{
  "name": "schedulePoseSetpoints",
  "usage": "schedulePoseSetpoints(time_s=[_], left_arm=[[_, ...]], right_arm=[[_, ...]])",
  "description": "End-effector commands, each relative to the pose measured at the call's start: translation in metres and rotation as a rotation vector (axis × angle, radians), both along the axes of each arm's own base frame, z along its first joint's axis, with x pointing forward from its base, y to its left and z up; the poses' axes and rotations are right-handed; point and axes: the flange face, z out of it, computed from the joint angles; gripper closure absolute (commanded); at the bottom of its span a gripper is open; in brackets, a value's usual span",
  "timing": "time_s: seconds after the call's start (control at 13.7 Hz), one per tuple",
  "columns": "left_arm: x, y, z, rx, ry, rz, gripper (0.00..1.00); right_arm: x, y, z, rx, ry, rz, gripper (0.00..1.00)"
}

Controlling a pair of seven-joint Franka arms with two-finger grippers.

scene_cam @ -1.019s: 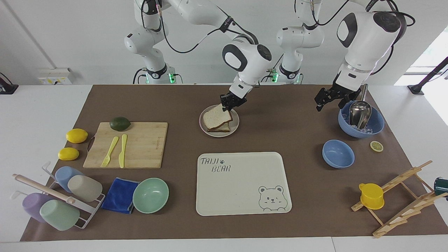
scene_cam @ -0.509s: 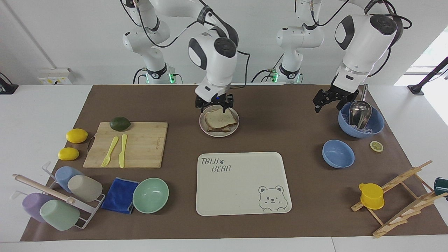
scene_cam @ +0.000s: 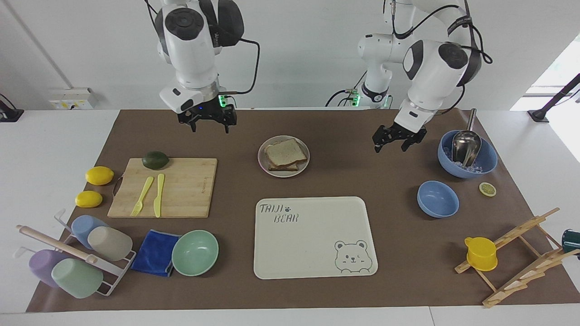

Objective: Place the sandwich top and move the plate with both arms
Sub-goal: 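Withdraw the right gripper while the left gripper reaches toward the plate, then grasp the plate rim nearest the robot with the left gripper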

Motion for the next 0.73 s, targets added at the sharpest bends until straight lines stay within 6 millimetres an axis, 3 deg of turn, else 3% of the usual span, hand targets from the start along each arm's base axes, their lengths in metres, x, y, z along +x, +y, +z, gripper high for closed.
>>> schedulePoseSetpoints(time_s=[0.0,0.07,0.22,0.36,0.58,0.66], left_arm=[[-0.024,-0.036,-0.036,-0.011,-0.010,0.011,0.00],[-0.030,-0.047,-0.046,-0.021,-0.016,0.009,0.00],[-0.042,-0.069,-0.062,-0.042,-0.007,-0.002,0.00],[-0.049,-0.084,-0.073,-0.036,0.009,0.000,0.00],[-0.059,-0.101,-0.085,-0.048,-0.001,-0.014,0.00],[-0.064,-0.109,-0.090,-0.052,-0.010,-0.025,0.00]], right_arm=[[-0.005,-0.051,0.023,0.041,0.021,0.032,0.00],[-0.005,-0.069,0.032,0.049,0.032,0.077,0.00],[-0.003,-0.128,0.056,0.062,0.049,0.050,0.00],[-0.005,-0.166,0.061,0.083,0.047,0.111,0.00],[-0.009,-0.174,0.089,0.068,0.026,0.107,0.00],[-0.003,-0.166,0.090,0.059,0.007,0.116,0.00]])
